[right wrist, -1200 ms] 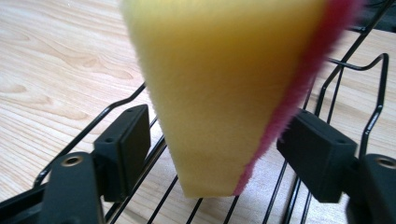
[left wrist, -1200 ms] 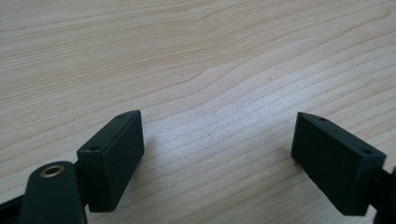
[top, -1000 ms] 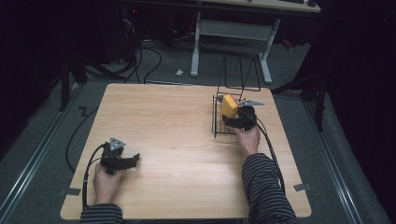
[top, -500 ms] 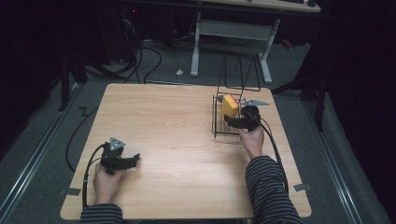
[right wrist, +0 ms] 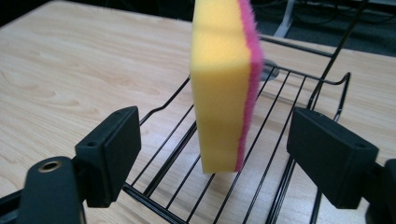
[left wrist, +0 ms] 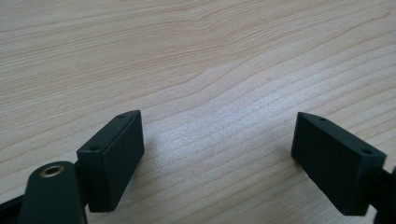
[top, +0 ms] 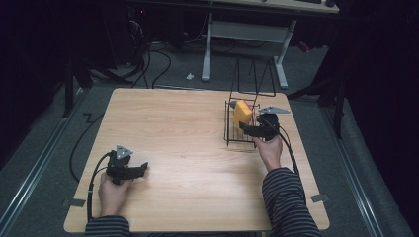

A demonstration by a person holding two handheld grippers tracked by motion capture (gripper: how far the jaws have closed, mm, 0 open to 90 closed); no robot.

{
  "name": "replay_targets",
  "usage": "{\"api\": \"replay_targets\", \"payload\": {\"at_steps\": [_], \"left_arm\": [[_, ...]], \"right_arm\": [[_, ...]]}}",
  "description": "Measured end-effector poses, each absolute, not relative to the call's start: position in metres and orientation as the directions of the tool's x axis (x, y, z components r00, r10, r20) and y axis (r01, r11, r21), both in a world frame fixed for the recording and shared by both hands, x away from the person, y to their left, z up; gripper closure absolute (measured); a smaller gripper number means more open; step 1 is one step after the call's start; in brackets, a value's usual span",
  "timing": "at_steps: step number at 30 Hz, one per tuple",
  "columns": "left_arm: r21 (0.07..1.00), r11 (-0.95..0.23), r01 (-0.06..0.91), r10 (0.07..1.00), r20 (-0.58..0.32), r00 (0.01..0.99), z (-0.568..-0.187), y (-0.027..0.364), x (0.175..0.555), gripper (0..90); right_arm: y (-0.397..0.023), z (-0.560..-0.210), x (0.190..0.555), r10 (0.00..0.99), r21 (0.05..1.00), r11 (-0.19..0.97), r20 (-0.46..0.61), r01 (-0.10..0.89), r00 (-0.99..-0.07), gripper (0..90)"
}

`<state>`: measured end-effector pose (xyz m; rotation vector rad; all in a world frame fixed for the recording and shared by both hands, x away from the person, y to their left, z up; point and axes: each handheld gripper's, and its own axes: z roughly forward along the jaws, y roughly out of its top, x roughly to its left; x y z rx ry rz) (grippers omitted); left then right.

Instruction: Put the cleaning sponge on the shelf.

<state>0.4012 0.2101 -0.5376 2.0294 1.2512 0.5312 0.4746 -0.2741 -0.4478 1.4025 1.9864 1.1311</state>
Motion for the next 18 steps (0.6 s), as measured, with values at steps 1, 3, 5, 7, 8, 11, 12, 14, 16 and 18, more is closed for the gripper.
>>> {"api": "replay_targets", "payload": {"at_steps": [1,3,5,7,8,11,12,14,16,18], "left_arm": [[0.731,-0.302,0.611,0.891,-0.010,0.453,-0.538,0.210,0.401,17.6],[0.731,-0.302,0.611,0.891,-0.010,0.453,-0.538,0.210,0.401,17.6],[0.731,-0.302,0.611,0.891,-0.011,0.453,-0.538,0.210,0.401,17.6],[0.731,-0.302,0.611,0.891,-0.011,0.453,-0.538,0.210,0.401,17.6],[0.731,-0.302,0.612,0.891,-0.011,0.453,-0.538,0.210,0.401,17.6],[0.731,-0.302,0.612,0.891,-0.011,0.453,-0.538,0.210,0.401,17.6],[0.731,-0.302,0.612,0.891,-0.011,0.453,-0.538,0.210,0.401,17.6],[0.731,-0.303,0.611,0.891,-0.010,0.454,-0.538,0.210,0.401,17.6],[0.731,-0.302,0.612,0.891,-0.011,0.453,-0.538,0.210,0.401,17.6],[0.731,-0.302,0.612,0.891,-0.011,0.453,-0.538,0.210,0.401,17.6]], "right_arm": [[-0.275,-0.448,0.473,0.922,0.822,0.135,0.099,0.553,-0.373,18.6],[-0.278,-0.447,0.471,0.923,0.819,0.145,0.091,0.554,-0.375,18.5],[-0.280,-0.445,0.468,0.922,0.825,0.144,0.088,0.546,-0.377,18.7],[-0.282,-0.441,0.464,0.916,0.835,0.135,0.100,0.533,-0.388,20.4],[-0.282,-0.439,0.462,0.913,0.842,0.129,0.105,0.524,-0.393,21.8],[-0.286,-0.437,0.454,0.914,0.859,0.108,0.112,0.500,-0.391,23.9],[-0.288,-0.438,0.452,0.913,0.860,0.109,0.112,0.499,-0.393,24.0],[-0.291,-0.438,0.449,0.914,0.855,0.113,0.110,0.506,-0.390,24.0],[-0.294,-0.436,0.446,0.914,0.858,0.111,0.110,0.501,-0.391,24.2],[-0.296,-0.431,0.442,0.913,0.866,0.105,0.112,0.489,-0.393,24.6]]}}
